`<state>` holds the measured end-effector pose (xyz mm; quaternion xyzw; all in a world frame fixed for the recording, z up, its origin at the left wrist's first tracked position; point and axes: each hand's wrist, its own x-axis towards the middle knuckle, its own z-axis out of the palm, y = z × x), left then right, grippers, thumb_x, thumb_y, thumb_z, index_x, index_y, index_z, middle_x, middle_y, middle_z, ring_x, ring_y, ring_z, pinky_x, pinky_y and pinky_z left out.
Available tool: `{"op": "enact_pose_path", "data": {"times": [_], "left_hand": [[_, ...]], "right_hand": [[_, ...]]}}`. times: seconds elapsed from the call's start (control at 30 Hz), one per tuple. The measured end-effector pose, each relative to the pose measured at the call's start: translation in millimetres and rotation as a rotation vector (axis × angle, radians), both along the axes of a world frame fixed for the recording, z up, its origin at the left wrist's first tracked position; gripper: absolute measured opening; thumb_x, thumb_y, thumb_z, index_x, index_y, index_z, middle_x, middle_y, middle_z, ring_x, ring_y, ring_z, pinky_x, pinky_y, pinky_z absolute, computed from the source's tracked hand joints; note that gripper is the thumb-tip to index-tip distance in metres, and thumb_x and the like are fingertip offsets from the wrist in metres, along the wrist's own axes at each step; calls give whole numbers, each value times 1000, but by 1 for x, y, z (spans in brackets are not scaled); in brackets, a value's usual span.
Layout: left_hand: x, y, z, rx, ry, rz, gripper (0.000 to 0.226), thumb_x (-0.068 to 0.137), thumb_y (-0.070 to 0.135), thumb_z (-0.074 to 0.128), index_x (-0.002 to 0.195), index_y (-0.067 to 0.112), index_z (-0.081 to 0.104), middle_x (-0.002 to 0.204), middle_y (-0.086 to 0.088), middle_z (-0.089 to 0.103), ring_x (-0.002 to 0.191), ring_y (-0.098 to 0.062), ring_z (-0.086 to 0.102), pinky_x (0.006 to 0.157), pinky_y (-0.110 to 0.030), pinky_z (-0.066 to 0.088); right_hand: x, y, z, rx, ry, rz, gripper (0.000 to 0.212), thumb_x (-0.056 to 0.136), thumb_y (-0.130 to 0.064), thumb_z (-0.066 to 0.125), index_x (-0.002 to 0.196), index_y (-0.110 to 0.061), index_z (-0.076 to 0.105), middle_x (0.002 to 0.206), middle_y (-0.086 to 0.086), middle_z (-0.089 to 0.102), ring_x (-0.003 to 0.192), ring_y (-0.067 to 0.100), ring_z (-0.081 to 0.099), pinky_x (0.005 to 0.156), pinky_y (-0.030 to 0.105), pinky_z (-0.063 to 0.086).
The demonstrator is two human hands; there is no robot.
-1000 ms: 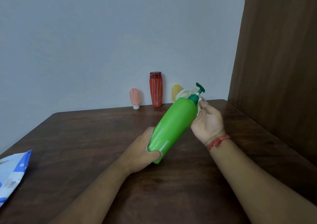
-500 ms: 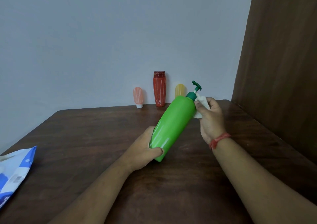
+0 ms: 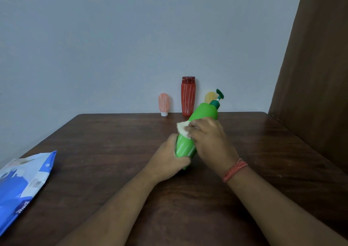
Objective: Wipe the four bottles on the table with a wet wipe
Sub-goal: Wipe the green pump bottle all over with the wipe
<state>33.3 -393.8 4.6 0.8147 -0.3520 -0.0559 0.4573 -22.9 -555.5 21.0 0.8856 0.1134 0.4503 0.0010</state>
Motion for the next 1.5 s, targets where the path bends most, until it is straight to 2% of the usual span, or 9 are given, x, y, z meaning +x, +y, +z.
{"op": "enact_pose_path", "data": {"times": [0.2, 0.33, 0.53, 0.87, 1.13, 1.23, 1.33, 1.4, 1.5], "left_hand": [[-3, 0, -2, -26, -45, -5, 61, 68, 28, 70, 125, 31, 47, 101, 11, 64, 87, -2, 63, 72, -27, 52], [-3, -2, -1, 47, -105, 11, 61, 70, 31, 72, 126, 26, 48, 104, 9, 61, 90, -8, 61, 79, -40, 55], [-6, 0, 1, 11, -80, 19, 73, 65, 43, 68, 132, 28, 45, 109, 11, 63, 95, -7, 63, 83, -42, 56], [-2, 0, -2, -35, -63, 24, 56, 74, 27, 74, 123, 29, 46, 106, 10, 62, 92, -6, 63, 80, -39, 56], [2, 2, -2, -44, -11, 35, 51, 81, 16, 72, 122, 25, 43, 103, 10, 57, 85, -5, 58, 62, -11, 44], [5, 1, -2, -44, -3, 33, 46, 84, 19, 74, 120, 22, 46, 98, 6, 57, 80, -4, 55, 59, -10, 41], [7, 2, -4, -144, 93, 33, 42, 85, 21, 73, 119, 23, 48, 104, 2, 61, 89, -9, 59, 70, -15, 47], [8, 2, -4, -236, 186, 31, 39, 82, 26, 71, 115, 26, 51, 107, -5, 65, 93, -14, 61, 79, -28, 50], [6, 2, -5, -333, 308, 2, 35, 83, 24, 70, 113, 26, 53, 107, -5, 67, 94, -13, 64, 80, -29, 50]], "right_hand": [[-5, 16, 5, -49, 109, -19, 32, 77, -6, 58, 103, -15, 74, 97, 3, 56, 88, 22, 50, 68, 31, 44], [-6, 10, 12, 62, 93, -202, 28, 79, -7, 70, 106, -16, 74, 92, 2, 48, 85, 22, 48, 66, 32, 42], [-11, 19, 9, 38, 199, -36, 27, 81, -8, 70, 106, -15, 73, 87, 0, 45, 81, 19, 48, 55, 29, 44], [-12, 19, 9, 58, 191, -37, 26, 87, -14, 62, 111, -15, 73, 88, 2, 49, 78, 20, 50, 57, 31, 46], [-9, 11, 0, 149, 152, 30, 22, 87, -12, 58, 103, -10, 74, 86, 6, 53, 76, 23, 54, 60, 36, 51], [-5, 3, -5, 320, 64, -17, 19, 89, -6, 60, 102, -7, 73, 87, 6, 54, 79, 23, 54, 67, 41, 52], [-9, 10, -9, 322, 100, 115, 17, 89, -5, 65, 104, -8, 72, 92, 3, 55, 83, 18, 55, 76, 32, 50], [-5, 11, -9, 339, 55, 120, 17, 89, -7, 65, 104, -9, 73, 91, 3, 56, 83, 19, 56, 75, 33, 50], [-2, 8, -8, 499, -41, 68, 19, 89, -9, 62, 105, -9, 73, 92, 4, 59, 84, 23, 59, 73, 41, 53]]}}
